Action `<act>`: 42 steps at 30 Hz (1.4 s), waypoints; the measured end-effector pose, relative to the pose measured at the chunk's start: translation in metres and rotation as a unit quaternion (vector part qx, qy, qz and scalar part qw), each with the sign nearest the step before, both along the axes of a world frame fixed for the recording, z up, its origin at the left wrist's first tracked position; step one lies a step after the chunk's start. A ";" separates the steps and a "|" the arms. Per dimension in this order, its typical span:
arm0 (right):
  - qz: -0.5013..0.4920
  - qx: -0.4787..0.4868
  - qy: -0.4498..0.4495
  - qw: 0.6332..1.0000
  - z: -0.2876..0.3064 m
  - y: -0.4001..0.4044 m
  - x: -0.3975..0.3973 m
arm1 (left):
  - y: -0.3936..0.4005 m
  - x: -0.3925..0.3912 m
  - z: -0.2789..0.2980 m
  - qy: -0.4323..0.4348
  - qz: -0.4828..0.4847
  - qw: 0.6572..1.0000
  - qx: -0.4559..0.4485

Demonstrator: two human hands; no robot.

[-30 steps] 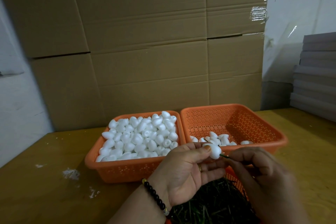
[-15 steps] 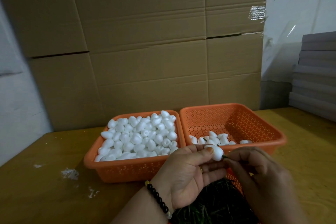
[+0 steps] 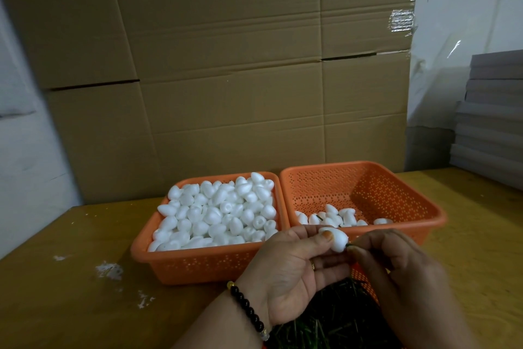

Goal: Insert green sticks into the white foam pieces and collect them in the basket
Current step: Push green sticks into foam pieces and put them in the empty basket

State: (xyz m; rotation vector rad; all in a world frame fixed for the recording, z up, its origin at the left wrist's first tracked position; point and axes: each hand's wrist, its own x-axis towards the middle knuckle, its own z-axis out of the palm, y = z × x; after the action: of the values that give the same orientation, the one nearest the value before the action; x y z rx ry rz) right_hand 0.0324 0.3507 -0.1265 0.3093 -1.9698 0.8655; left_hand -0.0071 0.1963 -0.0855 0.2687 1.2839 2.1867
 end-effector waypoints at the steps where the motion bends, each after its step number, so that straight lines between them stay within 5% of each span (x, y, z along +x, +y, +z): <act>1: 0.000 0.000 -0.001 1.000 0.000 0.000 0.000 | 0.000 0.000 0.000 -0.002 -0.001 1.000 0.001; 23: 0.037 -0.055 -0.036 0.997 -0.001 0.001 -0.001 | -0.007 -0.007 0.004 -0.034 0.002 0.999 0.018; 36: 0.024 -0.014 -0.009 1.000 -0.001 0.000 0.000 | -0.013 -0.016 0.014 -0.122 0.043 0.974 0.184; 42: 0.031 -0.014 -0.003 0.999 -0.001 -0.001 0.000 | -0.011 -0.017 0.013 -0.125 0.096 0.971 0.178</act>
State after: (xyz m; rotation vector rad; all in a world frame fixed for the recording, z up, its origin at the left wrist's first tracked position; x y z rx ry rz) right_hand 0.0319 0.3498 -0.1274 0.3532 -1.9607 0.9335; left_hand -0.0237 0.1852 -0.0728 0.0032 0.8035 2.5181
